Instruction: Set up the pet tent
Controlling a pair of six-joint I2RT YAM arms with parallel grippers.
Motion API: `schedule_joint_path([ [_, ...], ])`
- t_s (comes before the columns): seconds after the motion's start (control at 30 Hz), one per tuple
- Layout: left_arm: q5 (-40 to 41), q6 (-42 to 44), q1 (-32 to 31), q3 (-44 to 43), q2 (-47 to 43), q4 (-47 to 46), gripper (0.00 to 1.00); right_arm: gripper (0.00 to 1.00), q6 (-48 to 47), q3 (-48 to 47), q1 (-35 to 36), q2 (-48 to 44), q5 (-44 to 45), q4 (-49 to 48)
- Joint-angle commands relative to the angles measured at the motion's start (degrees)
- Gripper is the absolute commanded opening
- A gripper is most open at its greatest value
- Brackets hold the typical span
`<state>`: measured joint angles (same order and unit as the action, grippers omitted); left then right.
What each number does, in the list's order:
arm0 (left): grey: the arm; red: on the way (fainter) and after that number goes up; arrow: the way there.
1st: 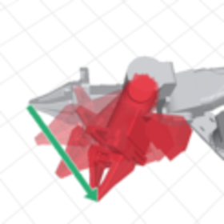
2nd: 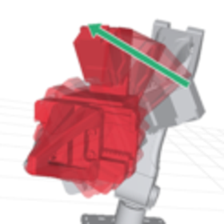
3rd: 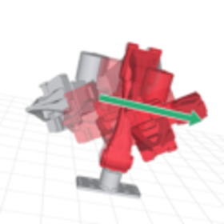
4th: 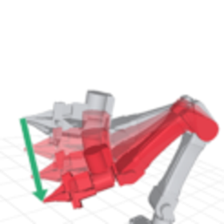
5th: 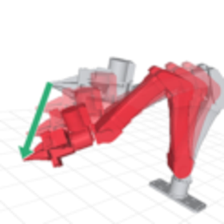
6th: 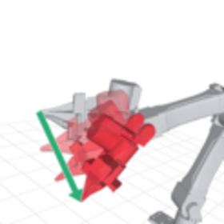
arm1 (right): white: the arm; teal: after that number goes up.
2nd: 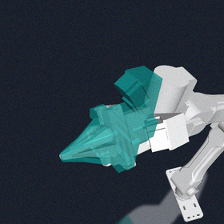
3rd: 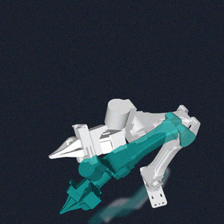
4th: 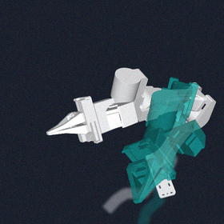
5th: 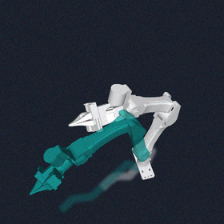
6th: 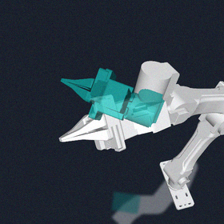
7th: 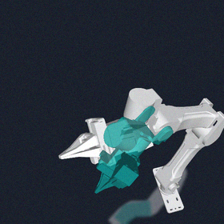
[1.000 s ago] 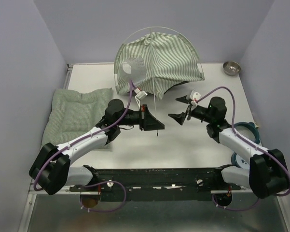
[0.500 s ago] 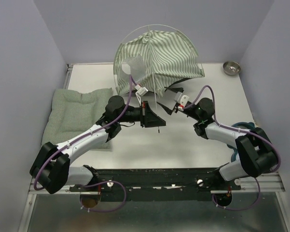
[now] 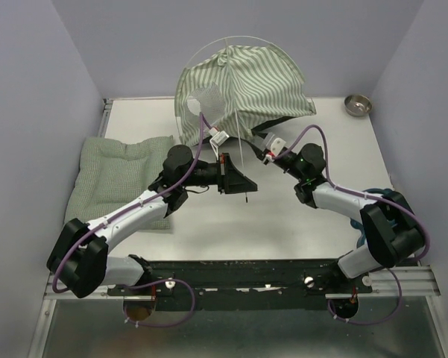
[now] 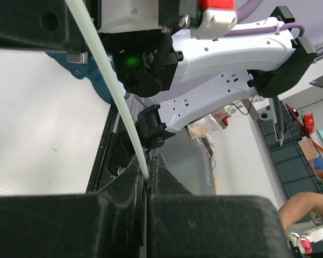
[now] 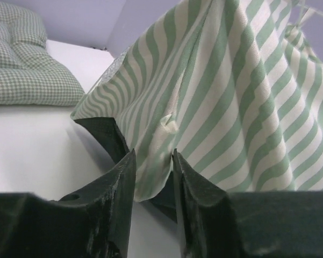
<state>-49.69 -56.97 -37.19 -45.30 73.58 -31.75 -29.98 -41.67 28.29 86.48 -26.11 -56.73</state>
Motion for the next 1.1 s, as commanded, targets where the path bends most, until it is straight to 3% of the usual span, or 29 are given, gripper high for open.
schedule_joint_path([
  [0.0, 1.4, 0.4, 0.1, -2.2, 0.5, -6.0, 0.00, 0.56, -0.2, 0.0, 0.4, -0.5, 1.4, 3.4],
  [0.13, 1.1, 0.1, 0.2, -2.3, 0.7, -6.2, 0.00, 0.59, 1.1, -1.0, 0.4, -0.2, 2.1, 6.0],
  [0.27, 1.1, -0.1, 0.1, -2.5, 0.7, -6.6, 0.00, 0.47, 0.8, -2.1, 0.4, 1.6, 2.2, 6.3],
  [0.33, 1.3, -0.2, 0.1, -2.8, 0.8, -6.5, 0.00, 0.26, 0.9, -2.5, 0.4, 2.1, 1.5, 5.9],
  [0.37, 1.4, 0.0, 0.2, -3.0, 0.8, -6.0, 0.00, 0.08, 0.6, -2.4, 0.4, 1.9, 0.9, 5.3],
  [0.4, 1.7, 0.3, 0.4, -3.3, 0.8, -5.3, 0.00, 0.01, 0.6, -2.0, 0.4, 1.7, 0.4, 4.6],
  [0.57, 1.9, 2.8, 2.1, -5.8, 2.3, -3.9, 0.00, 0.01, 0.7, 1.8, 0.5, -2.0, -3.0, 4.2],
  [0.73, 6.5, 13.4, 2.4, -13.8, 6.0, 9.3, 0.00, 0.01, 1.7, 4.8, 0.6, -7.2, -6.8, 9.4],
  [0.87, 11.6, 16.7, 3.0, -15.2, 7.2, 6.0, 0.00, 0.01, 2.0, 7.3, 0.8, -10.4, -9.4, 12.9],
  [1.07, 11.6, 17.2, 4.7, -17.8, 10.0, 0.3, 0.00, 0.01, 2.9, 9.6, 1.0, -13.9, -12.0, 17.9],
])
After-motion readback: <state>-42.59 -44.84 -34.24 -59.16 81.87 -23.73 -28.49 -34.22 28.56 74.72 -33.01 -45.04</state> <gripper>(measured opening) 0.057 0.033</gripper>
